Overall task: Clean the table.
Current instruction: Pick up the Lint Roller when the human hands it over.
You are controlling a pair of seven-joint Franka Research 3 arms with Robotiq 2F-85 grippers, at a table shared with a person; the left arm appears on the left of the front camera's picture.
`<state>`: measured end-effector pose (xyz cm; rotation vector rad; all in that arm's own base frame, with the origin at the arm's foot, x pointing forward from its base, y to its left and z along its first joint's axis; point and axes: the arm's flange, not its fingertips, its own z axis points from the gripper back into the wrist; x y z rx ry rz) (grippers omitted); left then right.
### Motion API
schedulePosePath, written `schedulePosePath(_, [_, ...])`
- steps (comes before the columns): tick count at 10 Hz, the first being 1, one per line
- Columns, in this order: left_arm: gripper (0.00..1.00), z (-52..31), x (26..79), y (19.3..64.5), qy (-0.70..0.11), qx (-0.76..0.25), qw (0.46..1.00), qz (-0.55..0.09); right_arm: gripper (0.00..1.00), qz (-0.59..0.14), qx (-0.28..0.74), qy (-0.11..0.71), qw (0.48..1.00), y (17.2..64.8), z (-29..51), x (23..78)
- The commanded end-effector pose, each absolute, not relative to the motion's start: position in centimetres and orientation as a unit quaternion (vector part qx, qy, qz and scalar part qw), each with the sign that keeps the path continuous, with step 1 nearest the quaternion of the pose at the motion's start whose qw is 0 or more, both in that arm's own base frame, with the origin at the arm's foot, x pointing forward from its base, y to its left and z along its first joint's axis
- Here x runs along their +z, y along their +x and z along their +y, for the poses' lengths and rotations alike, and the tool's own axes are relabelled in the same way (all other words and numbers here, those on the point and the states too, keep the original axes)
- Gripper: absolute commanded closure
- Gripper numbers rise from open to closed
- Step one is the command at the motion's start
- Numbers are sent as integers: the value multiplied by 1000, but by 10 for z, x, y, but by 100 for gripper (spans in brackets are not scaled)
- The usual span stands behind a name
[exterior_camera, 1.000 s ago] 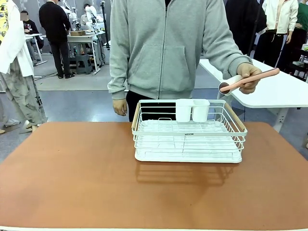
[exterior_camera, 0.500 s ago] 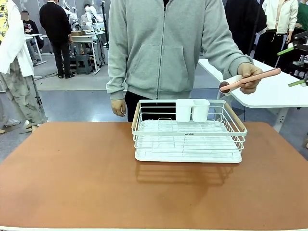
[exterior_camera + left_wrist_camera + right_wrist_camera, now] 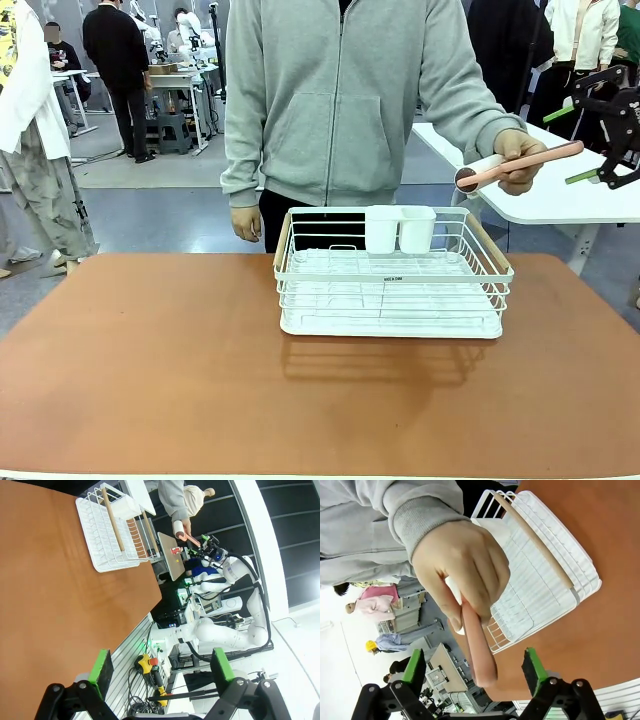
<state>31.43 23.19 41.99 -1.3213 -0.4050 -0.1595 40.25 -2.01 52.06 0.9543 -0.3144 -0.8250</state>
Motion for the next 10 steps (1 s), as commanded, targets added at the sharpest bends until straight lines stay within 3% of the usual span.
schedulePosePath(1, [0, 232, 422, 309, -610, -79, 766, -189, 0, -169, -382, 456, 786, 410, -15, 509])
schedulePosePath(7, [0, 232, 422, 309, -610, -79, 766, -189, 0, -189, -387, 460, 777, 422, -14, 501])
schedulePosePath(8, [0, 232, 422, 309, -610, -79, 766, -189, 9, -189, -387, 463, 775, 423, -16, 501])
schedulePosePath(9, [0, 232, 422, 309, -610, -79, 766, -189, 45, -189, -385, 465, 775, 422, -17, 501])
schedulePosePath(10, [0, 232, 422, 309, -610, -79, 766, -189, 68, -187, -385, 467, 774, 423, -19, 501])
